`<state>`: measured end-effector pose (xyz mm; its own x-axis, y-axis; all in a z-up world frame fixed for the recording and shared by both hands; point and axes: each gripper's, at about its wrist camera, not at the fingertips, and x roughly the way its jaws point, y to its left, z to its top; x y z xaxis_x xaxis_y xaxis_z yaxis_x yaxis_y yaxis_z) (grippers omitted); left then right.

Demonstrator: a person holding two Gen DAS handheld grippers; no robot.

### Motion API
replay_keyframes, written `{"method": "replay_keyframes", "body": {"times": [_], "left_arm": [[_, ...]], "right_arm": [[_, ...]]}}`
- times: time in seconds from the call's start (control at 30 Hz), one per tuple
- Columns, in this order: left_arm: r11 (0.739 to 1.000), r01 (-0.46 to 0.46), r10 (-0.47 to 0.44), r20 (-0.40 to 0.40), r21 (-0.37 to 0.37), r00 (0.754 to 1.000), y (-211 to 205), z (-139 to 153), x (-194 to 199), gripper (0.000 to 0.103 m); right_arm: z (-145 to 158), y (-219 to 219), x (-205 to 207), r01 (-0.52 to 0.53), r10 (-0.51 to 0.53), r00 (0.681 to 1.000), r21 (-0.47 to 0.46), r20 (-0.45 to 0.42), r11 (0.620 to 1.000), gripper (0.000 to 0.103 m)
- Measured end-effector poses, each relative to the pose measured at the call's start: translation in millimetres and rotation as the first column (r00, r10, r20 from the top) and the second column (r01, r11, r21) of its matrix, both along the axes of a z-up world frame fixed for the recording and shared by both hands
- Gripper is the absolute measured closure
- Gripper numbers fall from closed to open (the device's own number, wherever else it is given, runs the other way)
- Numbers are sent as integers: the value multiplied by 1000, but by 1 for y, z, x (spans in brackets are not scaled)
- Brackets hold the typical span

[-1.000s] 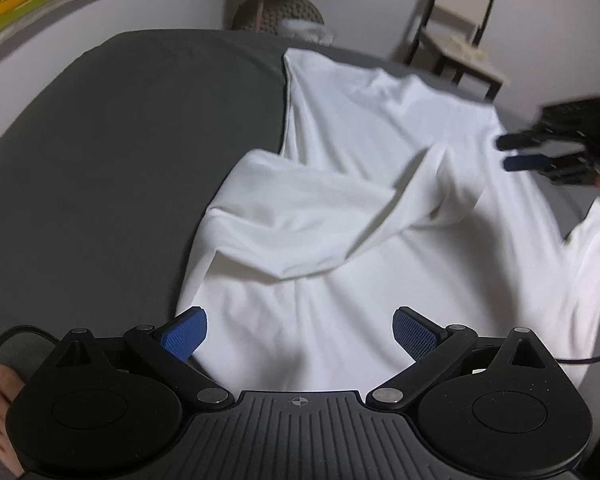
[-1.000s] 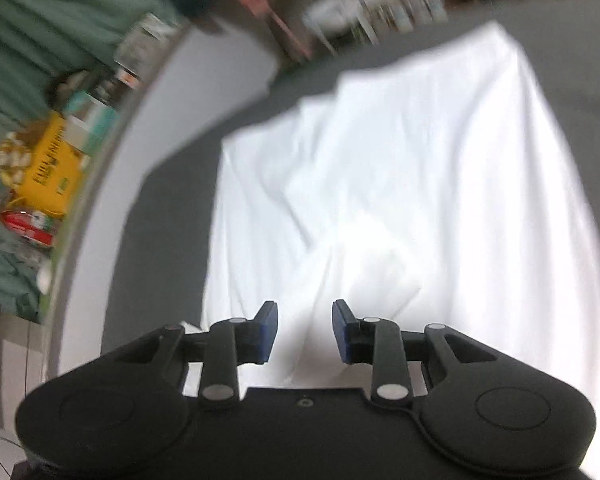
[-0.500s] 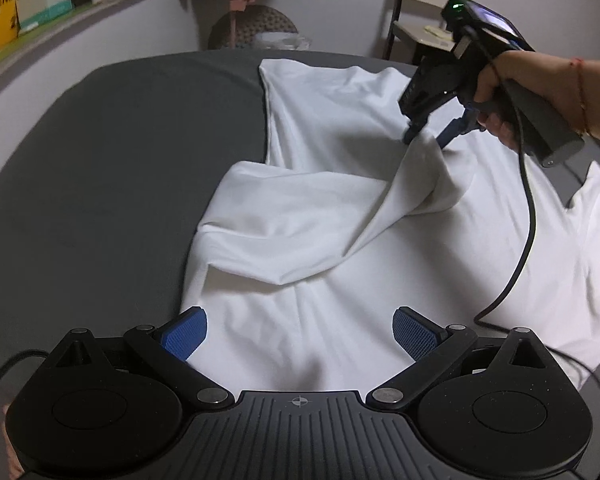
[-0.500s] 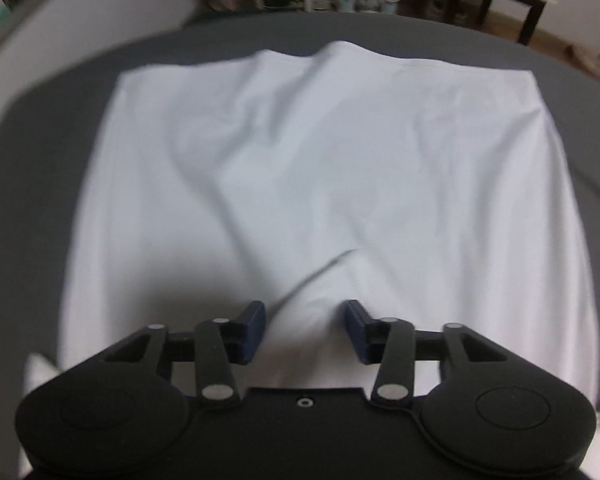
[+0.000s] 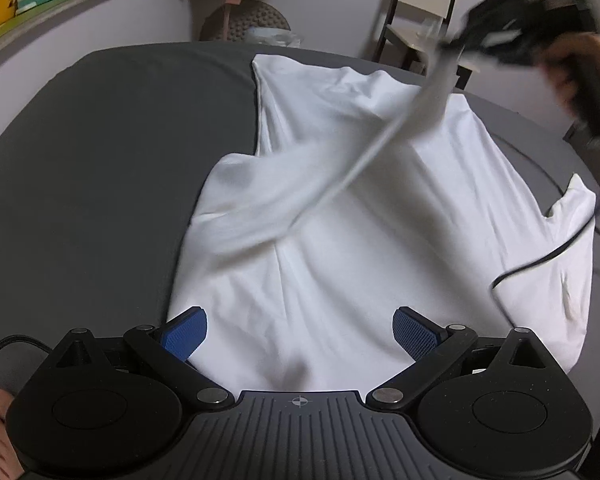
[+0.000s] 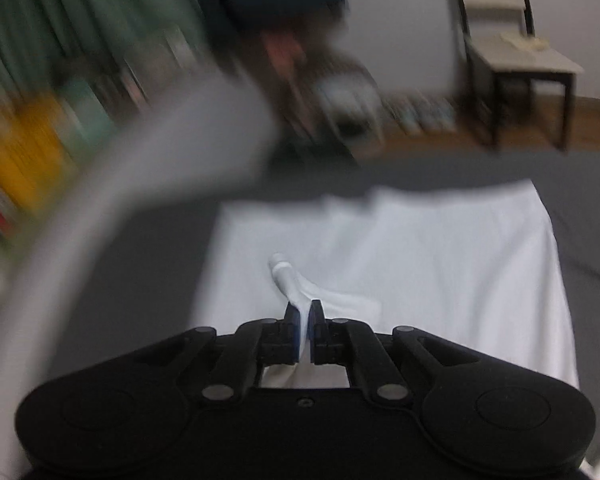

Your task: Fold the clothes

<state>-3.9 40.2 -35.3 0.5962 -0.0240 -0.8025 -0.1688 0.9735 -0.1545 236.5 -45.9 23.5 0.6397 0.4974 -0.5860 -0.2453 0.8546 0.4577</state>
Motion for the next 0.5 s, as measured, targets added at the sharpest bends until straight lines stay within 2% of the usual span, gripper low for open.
{"method": "replay_keyframes", "body": {"times": [0.07, 0.1, 0.13, 0.2, 0.23, 0.3, 0.4, 0.5], "left_arm": [[1000, -2, 2, 7, -2, 1000, 1, 2, 0, 3], [1000, -5, 5, 10, -7, 1000, 1, 2, 0, 3], [1000, -6, 6, 9, -17, 1000, 1, 2, 0, 3], [999, -8, 8, 6, -37, 1000, 2, 1, 1, 3], [999, -3, 3, 3, -45, 1000, 1, 0, 2, 3], [998, 9, -9, -6, -54, 1000, 0, -2, 4, 3], [999, 33, -34, -14, -27, 999, -5, -4, 7, 3], [998, 54, -54, -13, -20, 998, -8, -3, 10, 3]], "right_arm": [[12, -34, -8, 33, -46, 995, 135, 94, 990, 98], [6, -53, -9, 74, -96, 987, 173, 127, 982, 98], [-7, -68, -4, 118, -143, 982, 184, 125, 976, 98], [-46, -88, 15, 192, -199, 980, 152, 26, 969, 98], [-72, -97, 26, 220, -213, 975, 137, -64, 966, 97], [-117, -112, 43, 271, -245, 946, 104, -213, 957, 97], [-149, -125, 49, 324, -291, 919, 86, -267, 942, 97], [-140, -124, 56, 268, -237, 951, 147, -198, 952, 97]]}}
